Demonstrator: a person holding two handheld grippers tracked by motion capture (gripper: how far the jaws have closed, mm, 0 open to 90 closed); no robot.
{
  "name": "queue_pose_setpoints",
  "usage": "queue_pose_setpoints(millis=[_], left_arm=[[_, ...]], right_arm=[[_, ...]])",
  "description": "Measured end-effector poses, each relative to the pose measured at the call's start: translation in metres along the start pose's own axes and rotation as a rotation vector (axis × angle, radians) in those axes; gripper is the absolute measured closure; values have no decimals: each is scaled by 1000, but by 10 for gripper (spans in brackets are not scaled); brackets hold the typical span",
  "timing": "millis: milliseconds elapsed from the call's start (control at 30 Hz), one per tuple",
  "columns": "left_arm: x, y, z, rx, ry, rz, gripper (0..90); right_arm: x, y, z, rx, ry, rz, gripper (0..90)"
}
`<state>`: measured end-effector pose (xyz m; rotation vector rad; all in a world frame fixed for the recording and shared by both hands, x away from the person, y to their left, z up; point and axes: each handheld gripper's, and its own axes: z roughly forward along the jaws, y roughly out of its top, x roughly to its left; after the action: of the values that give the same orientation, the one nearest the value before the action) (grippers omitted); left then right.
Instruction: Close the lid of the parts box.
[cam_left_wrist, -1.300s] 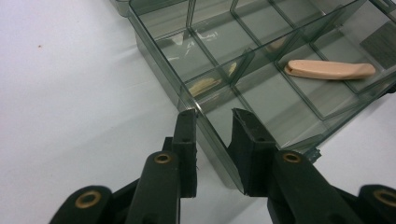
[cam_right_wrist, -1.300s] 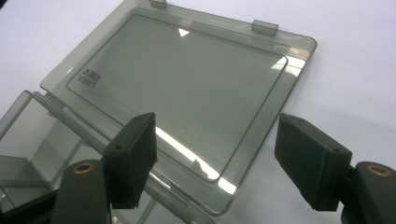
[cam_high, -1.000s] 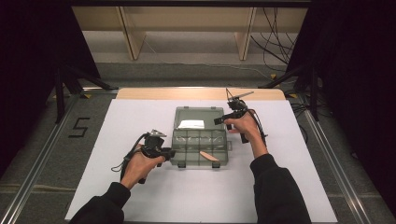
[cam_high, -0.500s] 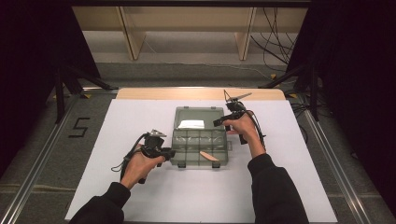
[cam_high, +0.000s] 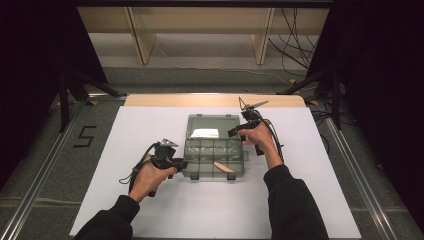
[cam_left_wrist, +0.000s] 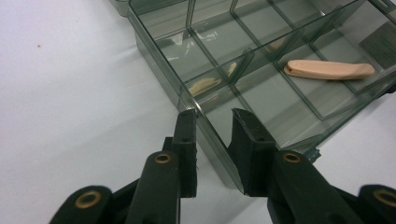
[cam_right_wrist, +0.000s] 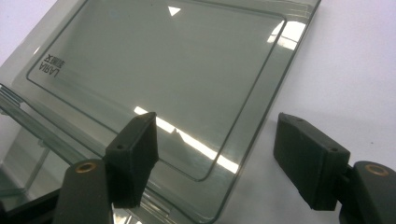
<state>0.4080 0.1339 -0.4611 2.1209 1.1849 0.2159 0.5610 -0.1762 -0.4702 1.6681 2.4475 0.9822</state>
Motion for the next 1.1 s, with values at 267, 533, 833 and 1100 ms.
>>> queue_pose_setpoints(millis=[267, 533, 833, 1100], left_arm=[[0, 0, 0, -4, -1, -2, 712], [1, 0, 0, -1, -4, 2, 712], [0, 0, 1, -10, -2, -6, 712], [1, 0, 0, 0, -5, 5, 711]], right_arm=[[0, -1, 0, 7, 33, 34, 351], [-3, -1, -5, -18, 33, 28, 449], [-5, -3, -16, -78, 39, 57, 610], [-10, -8, -24, -147, 52, 30, 708]])
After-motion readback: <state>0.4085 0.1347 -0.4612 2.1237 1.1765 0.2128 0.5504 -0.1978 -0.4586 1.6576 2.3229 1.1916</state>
